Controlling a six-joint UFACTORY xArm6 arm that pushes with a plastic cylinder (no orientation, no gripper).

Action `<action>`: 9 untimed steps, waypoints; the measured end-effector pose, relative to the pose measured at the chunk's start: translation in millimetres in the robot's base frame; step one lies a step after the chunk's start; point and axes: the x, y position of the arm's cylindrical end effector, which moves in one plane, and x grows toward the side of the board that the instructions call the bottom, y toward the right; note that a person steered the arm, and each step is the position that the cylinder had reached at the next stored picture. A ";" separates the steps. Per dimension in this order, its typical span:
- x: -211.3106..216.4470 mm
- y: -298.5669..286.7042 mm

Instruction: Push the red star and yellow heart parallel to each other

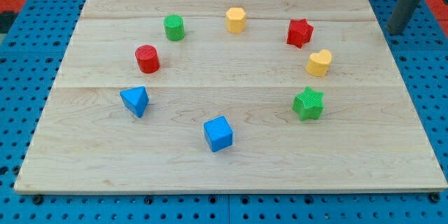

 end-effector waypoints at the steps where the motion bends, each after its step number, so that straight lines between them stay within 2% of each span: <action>1: 5.3 -34.0; 4: 83.3 -153.7; 5: 92.4 -227.0; 6: 94.2 -263.6; 7: 74.0 -212.5; 8: 59.6 -89.8; 9: 2.0 -91.8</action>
